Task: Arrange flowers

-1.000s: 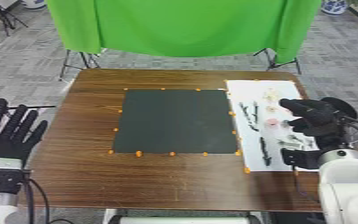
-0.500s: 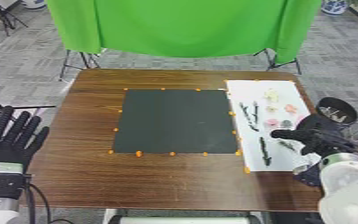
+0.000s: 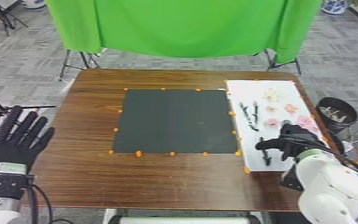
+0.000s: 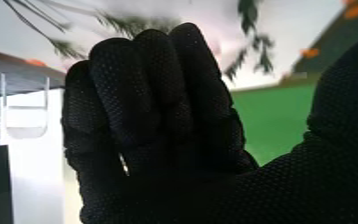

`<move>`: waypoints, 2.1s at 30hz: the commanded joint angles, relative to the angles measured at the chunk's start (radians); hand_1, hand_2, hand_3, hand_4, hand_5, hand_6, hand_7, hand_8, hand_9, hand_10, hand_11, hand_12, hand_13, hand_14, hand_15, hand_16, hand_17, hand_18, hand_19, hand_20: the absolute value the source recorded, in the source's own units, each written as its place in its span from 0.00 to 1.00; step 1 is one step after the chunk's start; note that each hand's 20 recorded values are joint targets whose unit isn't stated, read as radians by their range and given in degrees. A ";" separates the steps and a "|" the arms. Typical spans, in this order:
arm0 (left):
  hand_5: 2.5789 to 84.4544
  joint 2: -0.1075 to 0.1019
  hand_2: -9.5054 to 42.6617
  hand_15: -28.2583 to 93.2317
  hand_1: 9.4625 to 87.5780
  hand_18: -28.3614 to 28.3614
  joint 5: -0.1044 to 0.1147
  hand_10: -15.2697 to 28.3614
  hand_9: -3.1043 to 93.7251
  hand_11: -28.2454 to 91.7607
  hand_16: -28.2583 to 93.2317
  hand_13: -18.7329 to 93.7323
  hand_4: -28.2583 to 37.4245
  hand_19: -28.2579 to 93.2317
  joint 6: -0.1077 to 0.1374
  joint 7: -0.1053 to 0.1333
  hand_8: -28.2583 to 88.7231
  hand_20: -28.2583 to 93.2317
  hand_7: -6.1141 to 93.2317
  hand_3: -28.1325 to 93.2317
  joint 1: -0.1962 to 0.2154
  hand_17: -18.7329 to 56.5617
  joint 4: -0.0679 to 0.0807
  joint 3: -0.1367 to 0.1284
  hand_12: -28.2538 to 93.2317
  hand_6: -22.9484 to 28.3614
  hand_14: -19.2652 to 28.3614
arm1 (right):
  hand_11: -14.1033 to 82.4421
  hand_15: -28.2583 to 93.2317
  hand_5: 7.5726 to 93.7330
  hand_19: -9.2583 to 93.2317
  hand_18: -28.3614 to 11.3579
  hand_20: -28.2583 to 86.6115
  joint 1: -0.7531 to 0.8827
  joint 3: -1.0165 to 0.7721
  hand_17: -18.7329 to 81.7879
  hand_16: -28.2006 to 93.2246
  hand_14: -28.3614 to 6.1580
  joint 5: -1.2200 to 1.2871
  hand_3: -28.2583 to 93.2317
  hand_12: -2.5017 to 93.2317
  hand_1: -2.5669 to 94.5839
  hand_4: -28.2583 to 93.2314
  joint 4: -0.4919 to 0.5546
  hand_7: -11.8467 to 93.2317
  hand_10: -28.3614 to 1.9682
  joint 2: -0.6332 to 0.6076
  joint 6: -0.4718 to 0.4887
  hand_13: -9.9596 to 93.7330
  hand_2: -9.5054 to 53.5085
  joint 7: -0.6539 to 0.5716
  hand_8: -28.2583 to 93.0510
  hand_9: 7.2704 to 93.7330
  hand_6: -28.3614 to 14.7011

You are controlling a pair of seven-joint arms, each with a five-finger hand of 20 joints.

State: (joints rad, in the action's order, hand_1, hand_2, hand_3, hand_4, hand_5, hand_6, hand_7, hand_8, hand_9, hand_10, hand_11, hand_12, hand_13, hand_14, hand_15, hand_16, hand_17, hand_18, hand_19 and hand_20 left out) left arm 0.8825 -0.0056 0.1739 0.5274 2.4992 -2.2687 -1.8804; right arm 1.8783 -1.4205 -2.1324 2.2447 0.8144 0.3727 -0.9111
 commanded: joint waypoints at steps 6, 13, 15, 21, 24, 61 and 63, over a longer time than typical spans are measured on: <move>0.35 -0.002 0.49 0.42 0.21 0.72 -0.014 0.69 0.34 0.35 0.17 0.33 0.00 0.51 -0.020 -0.015 0.16 0.25 0.18 0.76 -0.052 0.14 0.018 0.013 0.30 0.59 0.69 | 0.51 0.74 0.71 0.91 0.01 0.50 -0.022 0.095 0.49 0.45 0.29 0.026 0.76 0.36 0.21 0.02 -0.083 0.37 0.25 0.046 0.088 0.71 0.04 -0.027 0.17 0.72 0.50; 0.37 0.012 0.48 0.44 0.19 0.72 0.028 0.70 0.35 0.36 0.17 0.35 0.00 0.51 0.013 -0.007 0.16 0.26 0.17 0.79 -0.057 0.14 0.016 0.028 0.31 0.61 0.71 | 0.52 0.72 0.71 0.92 0.08 0.50 -0.023 0.212 0.53 0.43 0.36 0.021 0.82 0.34 0.36 0.02 -0.165 0.42 0.32 0.091 0.066 0.73 0.00 -0.045 0.16 0.74 0.54; 0.38 0.012 0.48 0.44 0.20 0.72 0.034 0.70 0.35 0.36 0.17 0.35 0.00 0.51 0.012 -0.010 0.16 0.26 0.18 0.79 -0.053 0.14 0.016 0.026 0.31 0.61 0.71 | 0.52 0.71 0.71 0.93 0.09 0.50 -0.021 0.234 0.54 0.43 0.39 -0.001 0.82 0.34 0.39 0.01 -0.187 0.46 0.35 0.100 0.060 0.75 0.00 -0.040 0.16 0.75 0.56; 0.38 0.015 0.48 0.45 0.20 0.72 0.026 0.70 0.35 0.36 0.17 0.35 0.00 0.51 0.007 -0.020 0.16 0.26 0.18 0.79 -0.065 0.14 0.020 0.028 0.31 0.61 0.72 | 0.51 0.69 0.69 0.94 0.11 0.49 0.002 0.250 0.57 0.44 0.46 -0.025 0.78 0.38 0.53 0.00 -0.219 0.55 0.43 0.101 0.008 0.79 0.00 0.004 0.35 0.78 0.62; 0.39 0.014 0.48 0.45 0.20 0.72 0.030 0.70 0.35 0.36 0.17 0.35 0.00 0.51 0.013 -0.017 0.16 0.26 0.18 0.79 -0.062 0.14 0.018 0.030 0.31 0.61 0.72 | 0.39 0.64 0.69 0.92 0.13 0.48 0.017 0.245 0.58 0.45 0.51 -0.037 0.79 0.46 0.56 0.00 -0.218 0.58 0.52 0.096 -0.011 0.81 0.00 0.017 0.35 0.82 0.63; 0.41 -0.011 0.48 0.48 0.20 0.74 0.060 0.71 0.36 0.36 0.17 0.35 0.00 0.52 0.030 0.001 0.16 0.27 0.18 0.81 -0.056 0.14 0.022 0.014 0.31 0.62 0.74 | 0.26 0.45 0.64 0.81 0.25 0.41 -0.412 0.538 0.60 0.63 0.75 0.024 0.88 0.51 0.58 0.12 -0.108 0.78 0.74 0.095 -0.586 0.98 0.00 0.216 0.35 1.00 0.70; 0.41 -0.011 0.48 0.48 0.20 0.74 0.062 0.71 0.36 0.36 0.17 0.35 0.00 0.52 0.040 0.005 0.16 0.27 0.18 0.80 -0.043 0.14 0.017 0.011 0.31 0.62 0.74 | 0.26 0.46 0.64 0.81 0.25 0.42 -0.505 0.606 0.60 0.63 0.76 0.050 0.87 0.51 0.59 0.10 -0.146 0.78 0.74 0.130 -0.570 0.98 0.00 0.226 0.35 1.00 0.69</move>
State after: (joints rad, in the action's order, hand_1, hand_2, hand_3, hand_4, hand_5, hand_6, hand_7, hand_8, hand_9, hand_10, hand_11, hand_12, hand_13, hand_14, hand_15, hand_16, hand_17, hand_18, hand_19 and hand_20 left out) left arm 0.8706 0.0515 0.1879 0.5363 2.4413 -2.2487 -1.8653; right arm 1.6998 -0.9583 -2.1765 2.1686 0.8284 -0.2565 -0.6978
